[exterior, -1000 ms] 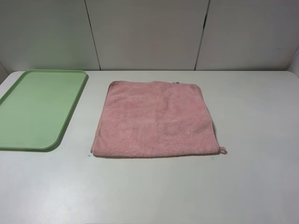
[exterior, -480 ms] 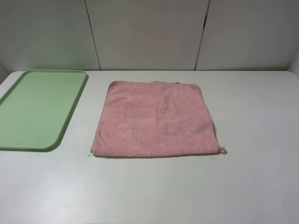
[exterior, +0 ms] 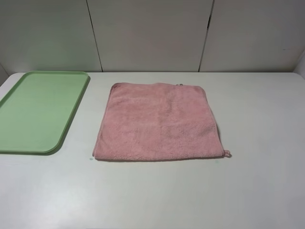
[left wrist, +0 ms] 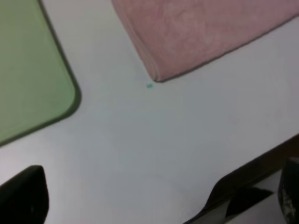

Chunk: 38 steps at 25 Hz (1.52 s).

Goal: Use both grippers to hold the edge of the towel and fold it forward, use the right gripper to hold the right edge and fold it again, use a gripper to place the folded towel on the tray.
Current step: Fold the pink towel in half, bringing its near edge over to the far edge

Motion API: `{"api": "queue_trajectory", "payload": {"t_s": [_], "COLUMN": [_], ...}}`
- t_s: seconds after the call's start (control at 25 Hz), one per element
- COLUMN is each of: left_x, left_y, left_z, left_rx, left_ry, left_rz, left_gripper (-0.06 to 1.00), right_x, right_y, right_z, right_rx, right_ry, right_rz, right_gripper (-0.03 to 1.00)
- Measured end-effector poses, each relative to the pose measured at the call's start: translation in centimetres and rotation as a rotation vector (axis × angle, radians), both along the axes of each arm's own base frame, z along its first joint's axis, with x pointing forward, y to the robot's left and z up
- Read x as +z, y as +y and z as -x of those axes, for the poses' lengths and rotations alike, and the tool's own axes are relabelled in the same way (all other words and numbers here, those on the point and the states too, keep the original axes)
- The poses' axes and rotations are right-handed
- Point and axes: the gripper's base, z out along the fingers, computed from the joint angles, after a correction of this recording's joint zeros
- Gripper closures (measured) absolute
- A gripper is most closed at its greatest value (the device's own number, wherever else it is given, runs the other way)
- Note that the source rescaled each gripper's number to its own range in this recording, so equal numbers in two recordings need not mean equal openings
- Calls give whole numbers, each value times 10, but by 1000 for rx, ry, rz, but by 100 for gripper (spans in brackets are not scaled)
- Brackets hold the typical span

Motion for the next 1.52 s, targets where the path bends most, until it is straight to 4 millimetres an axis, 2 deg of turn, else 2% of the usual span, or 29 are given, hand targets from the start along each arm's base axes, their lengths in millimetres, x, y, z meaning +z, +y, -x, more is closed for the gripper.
{"api": "queue_trajectory", "payload": {"t_s": [0.16,0.36,0.52,0.8,1.24,1.52], "left_x": [-2,-15,-27,-41,-71,-90], "left_y": [-14,-30,-41,-56,-67,-77], "left_z": [-22,-44,-58,-76,-109,-127], "left_rx": [-122,-268,-398,-598,-751,-862], "left_ry": [59,146,190,162,176,150], "left_rz": [-74,-166,-237,-320,-459,-500], "left_gripper": [-4,-4,-4,-4,-4,-4], "right_x": [-4,-14,-24,-41,-63,-82], "right_y": [4,11,15,20,25,28], "right_z": [-17,-40,-59,-91,-121,-139], "right_rx": [75,176,263,414,592,640], "right_ry": [40,121,180,197,205,253], "right_rz": [86,166,249,390,536,561], "right_gripper": [-3,-3,-3,-3,-3,-3]}}
